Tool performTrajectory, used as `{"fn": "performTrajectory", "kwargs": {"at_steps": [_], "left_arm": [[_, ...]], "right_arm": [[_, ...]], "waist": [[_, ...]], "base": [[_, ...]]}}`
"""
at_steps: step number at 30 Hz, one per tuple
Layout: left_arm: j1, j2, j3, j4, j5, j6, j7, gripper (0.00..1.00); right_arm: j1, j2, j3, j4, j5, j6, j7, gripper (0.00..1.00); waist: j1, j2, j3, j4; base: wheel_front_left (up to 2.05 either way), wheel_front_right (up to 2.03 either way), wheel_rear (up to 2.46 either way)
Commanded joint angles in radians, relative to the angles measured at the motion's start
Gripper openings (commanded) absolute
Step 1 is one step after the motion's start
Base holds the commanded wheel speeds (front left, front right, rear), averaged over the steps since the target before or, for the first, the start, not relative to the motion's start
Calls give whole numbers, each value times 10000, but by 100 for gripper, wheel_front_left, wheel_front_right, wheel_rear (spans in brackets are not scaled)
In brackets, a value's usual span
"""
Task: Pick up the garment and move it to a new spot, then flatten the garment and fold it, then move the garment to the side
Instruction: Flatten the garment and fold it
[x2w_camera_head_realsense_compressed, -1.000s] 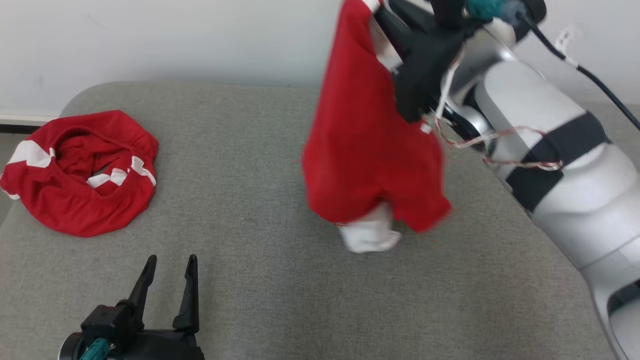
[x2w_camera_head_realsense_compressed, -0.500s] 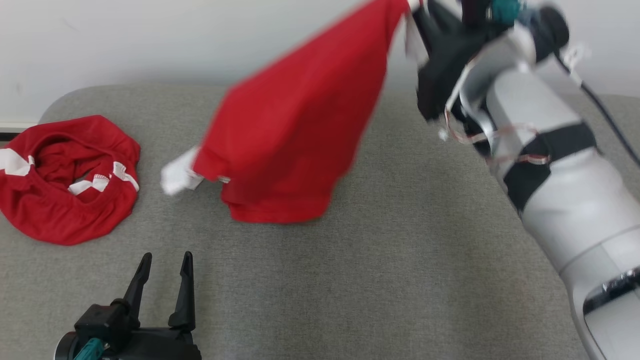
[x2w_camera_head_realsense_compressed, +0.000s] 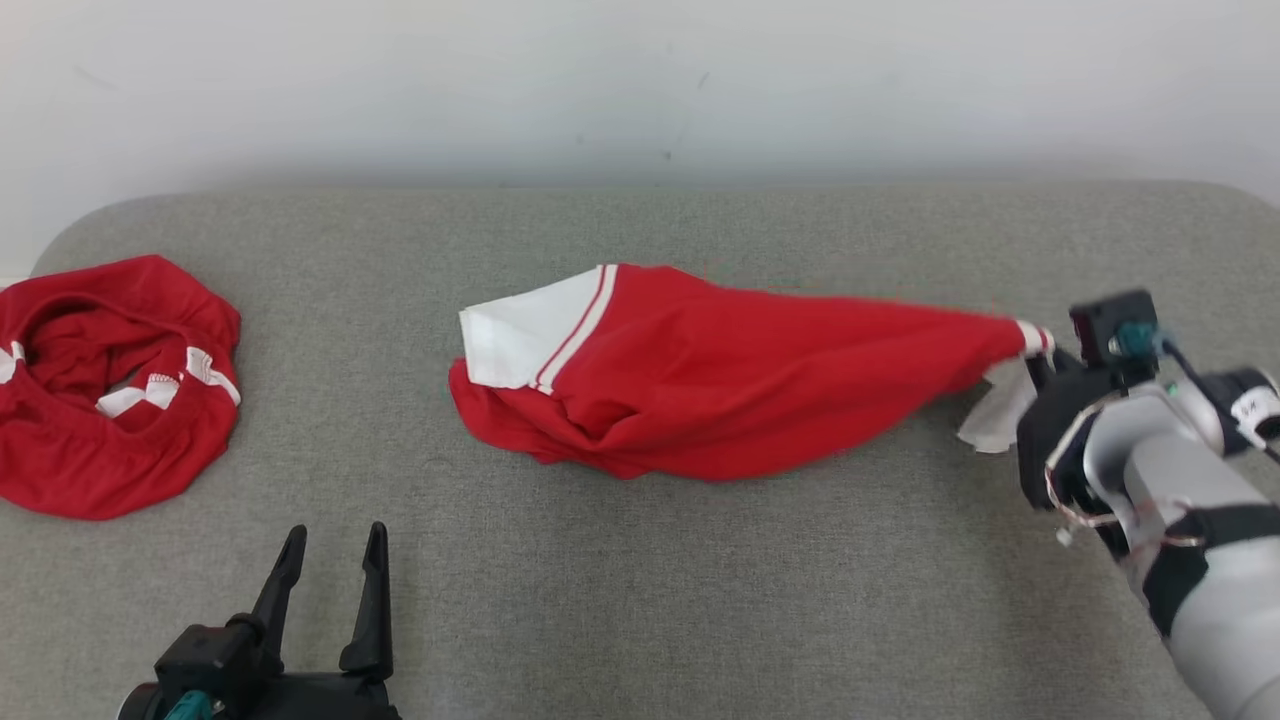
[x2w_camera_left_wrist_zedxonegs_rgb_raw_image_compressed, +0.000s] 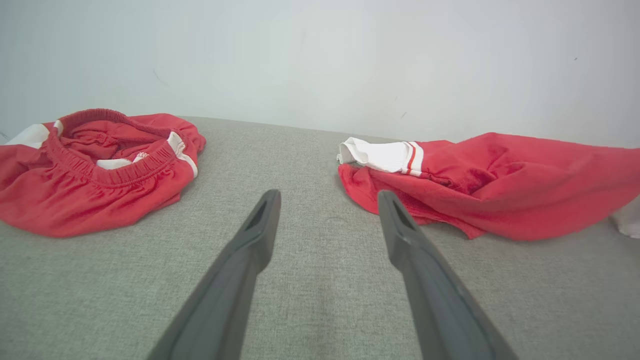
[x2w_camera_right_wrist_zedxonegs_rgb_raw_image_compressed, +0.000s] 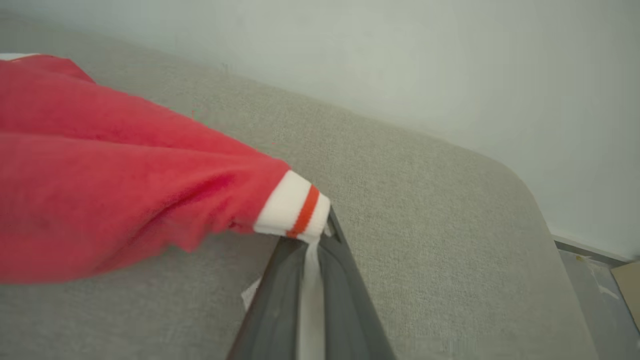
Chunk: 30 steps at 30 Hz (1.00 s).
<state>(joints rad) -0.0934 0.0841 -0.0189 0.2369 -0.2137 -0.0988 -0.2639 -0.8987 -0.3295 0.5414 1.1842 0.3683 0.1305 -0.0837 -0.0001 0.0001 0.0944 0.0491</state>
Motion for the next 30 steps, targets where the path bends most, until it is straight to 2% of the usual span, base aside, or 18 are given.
{"fn": "performTrajectory", "kwargs": {"at_steps": [1,2,3,6,8,11,12,15,20,23,25,30], "left_arm": [[136,-13,48,12,77,-32,-9,100],[176,-16,52,13,82,-40,-9,100],[198,-18,56,28,88,-46,-9,100],[221,-25,72,66,96,-50,-9,100],[275,-26,86,73,105,-60,-9,100],[382,-31,95,53,127,-80,-9,100],[382,-31,95,53,127,-80,-9,100],[397,-49,97,3,136,-93,-8,100],[194,-92,-87,15,170,-133,-8,100],[93,-101,-134,-16,161,-128,-8,100],[-4,-104,-144,-31,163,-133,-8,100],[-171,-147,-190,-76,110,-157,-8,100]], "right_arm": [[428,-86,-55,126,-44,5,177,0],[663,-98,-91,193,-2,5,370,43],[921,-35,-83,245,66,5,657,100],[1422,52,-72,63,472,5,1620,100],[1530,-148,110,-336,607,5,2319,100],[1500,-504,243,-1373,1028,5,3440,100],[1500,-504,243,-1373,1028,5,3440,100],[1182,-952,74,-2779,1221,5,4342,100],[975,-1373,-945,-4673,1524,5,5839,100],[1046,-1312,-1742,-5553,1547,5,6713,100],[1051,-1309,-2183,-6099,1143,5,7010,100],[1220,-966,-2617,-6449,366,5,7883,100]], "waist": [[1,-1,-91,-73],[1,-1,-122,-88],[1,-1,-164,-99],[1,-1,-262,-127],[1,-1,-324,-152],[1,-1,-393,-163],[1,-1,-393,-163],[1,-1,-365,-146],[1,-1,-183,192],[1,-1,-57,463],[1,-1,51,611],[1,-1,448,960]], "base": [[0,0,0],[0,0,0],[0,0,0],[0,0,0],[0,0,0],[0,0,0],[0,0,0],[0,0,0],[0,0,0],[0,0,0],[0,0,0],[0,0,0]]}}
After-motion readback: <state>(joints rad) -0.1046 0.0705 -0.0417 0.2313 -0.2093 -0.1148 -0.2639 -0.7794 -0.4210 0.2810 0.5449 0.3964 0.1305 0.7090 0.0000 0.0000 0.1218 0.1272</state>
